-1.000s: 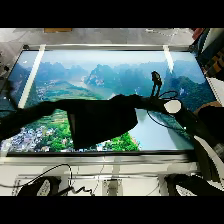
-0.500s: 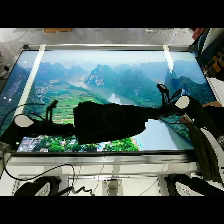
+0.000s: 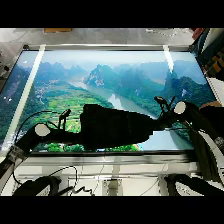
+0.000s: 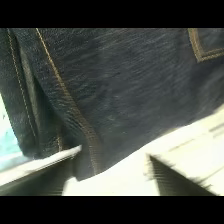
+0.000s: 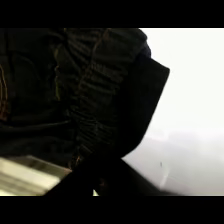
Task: Fold the clothes and pants, and hang the long-sleeved shirts on hangers.
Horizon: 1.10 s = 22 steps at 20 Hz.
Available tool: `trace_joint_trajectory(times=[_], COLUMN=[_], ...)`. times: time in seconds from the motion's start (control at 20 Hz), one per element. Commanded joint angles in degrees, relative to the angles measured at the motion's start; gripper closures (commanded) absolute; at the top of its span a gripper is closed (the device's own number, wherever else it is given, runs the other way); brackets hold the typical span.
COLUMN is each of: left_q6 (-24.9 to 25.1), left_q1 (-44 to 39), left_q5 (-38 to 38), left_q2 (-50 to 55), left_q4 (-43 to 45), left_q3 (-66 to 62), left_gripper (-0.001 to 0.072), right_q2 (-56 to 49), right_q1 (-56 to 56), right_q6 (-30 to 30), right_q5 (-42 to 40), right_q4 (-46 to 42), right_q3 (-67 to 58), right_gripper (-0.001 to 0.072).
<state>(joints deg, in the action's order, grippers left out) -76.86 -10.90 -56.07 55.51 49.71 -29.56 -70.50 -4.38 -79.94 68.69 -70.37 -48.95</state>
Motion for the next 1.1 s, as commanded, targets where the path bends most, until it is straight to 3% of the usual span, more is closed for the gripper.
trace_joint_trajectory(times=[0.0,0.05,0.2,0.4,0.55,0.8,1.05], left_q6=[-0.3,-0.3,-0.3,-0.3,-0.3,-0.3,-0.3], left_q1=[-1.2,-1.2,-1.2,-1.2,-1.2,-1.2,-1.2], left_q5=[3.5,3.6,3.6,3.6,3.6,3.6,3.7], left_q2=[0.0,0.0,0.0,0.0,0.0,0.0,0.0], left_q4=[-0.2,-0.2,-0.2,-0.2,-0.2,-0.2,-0.2], left_q3=[0.4,0.4,0.4,0.4,0.4,0.4,0.4], left_gripper=[0.0016,0.0016,0.0016,0.0016,0.0016,0.0016,0.0016], right_q2=[0.0,0.0,0.0,-0.6,-5.4,-15.8,-19.6], right_q1=[-0.1,-0.1,0.4,2.0,8.2,13.5,7.7], right_q6=[0.2,1.1,2.6,-7.6,-8.9,7.2,15.4], right_q5=[4.2,4.0,-1.4,-12.9,-8.0,5.3,-4.0], right_q4=[-0.2,-0.2,-1.0,-0.7,4.8,20.2,29.1], right_q3=[1.2,1.2,1.0,0.5,-1.5,-1.7,-1.6], right_gripper=[0.0217,0.0028,0.0013,0.0017,0.0017,0.0017,0.0018])
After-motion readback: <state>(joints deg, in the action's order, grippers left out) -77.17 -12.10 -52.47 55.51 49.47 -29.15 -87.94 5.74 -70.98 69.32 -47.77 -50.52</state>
